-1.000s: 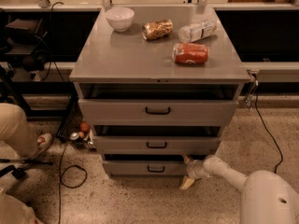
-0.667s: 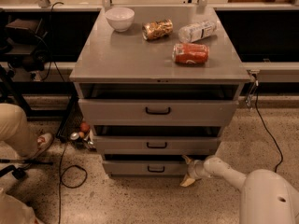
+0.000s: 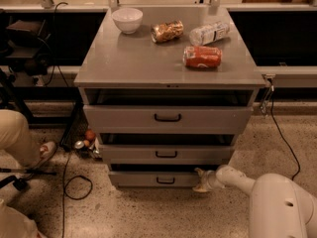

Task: Open bottom drawer

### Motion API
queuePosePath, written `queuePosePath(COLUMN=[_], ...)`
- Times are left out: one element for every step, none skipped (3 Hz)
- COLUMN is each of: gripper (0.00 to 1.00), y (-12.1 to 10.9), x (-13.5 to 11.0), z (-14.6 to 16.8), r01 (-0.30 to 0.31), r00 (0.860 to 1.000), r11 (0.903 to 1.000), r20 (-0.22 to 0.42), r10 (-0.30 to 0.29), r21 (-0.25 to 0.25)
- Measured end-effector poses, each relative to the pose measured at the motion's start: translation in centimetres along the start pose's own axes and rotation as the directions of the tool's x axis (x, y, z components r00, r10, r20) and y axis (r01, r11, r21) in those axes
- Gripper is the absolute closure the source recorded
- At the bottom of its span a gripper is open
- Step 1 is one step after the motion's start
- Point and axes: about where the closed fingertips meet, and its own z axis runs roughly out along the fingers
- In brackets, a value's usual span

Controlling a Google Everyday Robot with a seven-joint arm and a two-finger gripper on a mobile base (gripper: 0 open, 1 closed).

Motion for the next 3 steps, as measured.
queuePosePath(gripper=[0.78, 1.0, 1.0], y=[0.0, -0.32, -0.32], x=[0.34, -0.13, -0.13], z=[-0.51, -1.5, -1.5], r01=[-0.005, -0.005, -0.005], r00=[1.0, 1.0, 1.0], r11=[1.0, 1.0, 1.0], r20=[-0.008, -0.008, -0.008], r10=[0.005, 0.005, 0.005], r21=[-0.002, -0.002, -0.002])
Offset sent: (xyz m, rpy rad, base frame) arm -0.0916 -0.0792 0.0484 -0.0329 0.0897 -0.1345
